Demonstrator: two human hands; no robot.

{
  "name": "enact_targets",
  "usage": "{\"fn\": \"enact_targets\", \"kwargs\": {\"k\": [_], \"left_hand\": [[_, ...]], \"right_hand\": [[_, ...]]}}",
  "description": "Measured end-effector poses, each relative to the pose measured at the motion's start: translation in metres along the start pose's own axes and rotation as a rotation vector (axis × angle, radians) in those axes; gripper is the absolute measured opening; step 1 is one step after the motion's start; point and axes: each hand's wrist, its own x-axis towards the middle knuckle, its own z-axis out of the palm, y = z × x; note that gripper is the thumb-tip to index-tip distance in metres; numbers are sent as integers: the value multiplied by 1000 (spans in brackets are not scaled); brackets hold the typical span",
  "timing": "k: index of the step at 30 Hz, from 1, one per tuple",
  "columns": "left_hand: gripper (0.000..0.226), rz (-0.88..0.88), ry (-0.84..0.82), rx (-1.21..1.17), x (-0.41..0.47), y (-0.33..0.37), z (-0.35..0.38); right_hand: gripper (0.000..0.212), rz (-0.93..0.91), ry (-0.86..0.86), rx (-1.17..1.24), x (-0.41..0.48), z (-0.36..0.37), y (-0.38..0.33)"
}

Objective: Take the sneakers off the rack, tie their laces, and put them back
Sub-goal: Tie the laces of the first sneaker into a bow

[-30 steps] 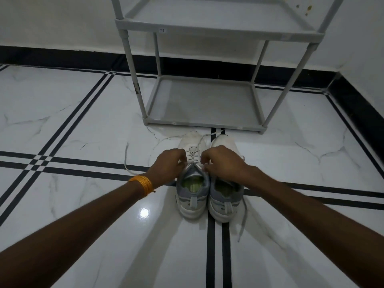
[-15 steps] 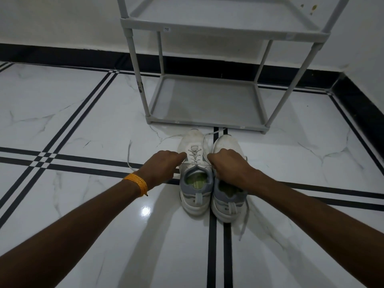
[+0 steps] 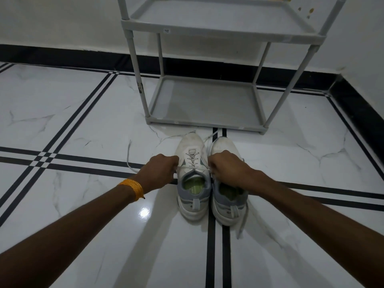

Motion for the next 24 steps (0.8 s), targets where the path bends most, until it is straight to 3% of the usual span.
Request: {"fn": "enact_targets", "kwargs": {"k": [2, 5, 10, 12, 15, 24], "left_hand": [[18, -97, 7, -137, 1, -1, 0], [29, -177, 9, -393, 5, 7, -14], [28, -371, 62, -1331, 13, 26, -32], [29, -375, 73, -1486, 11, 30, -25], [30, -376, 130, -1492, 10, 38, -14], [25, -334, 274, -1405, 11, 51, -6]], "right_hand": [[10, -2, -5, 166, -2, -8, 2], [18, 38, -50, 705, -3, -23, 1], [33, 172, 34, 1463, 6, -14, -9], [29, 176, 49, 1669, 7, -7, -14], [17, 248, 136, 1691, 7, -4, -20], [24, 340, 190, 1673, 15, 3, -20]]}}
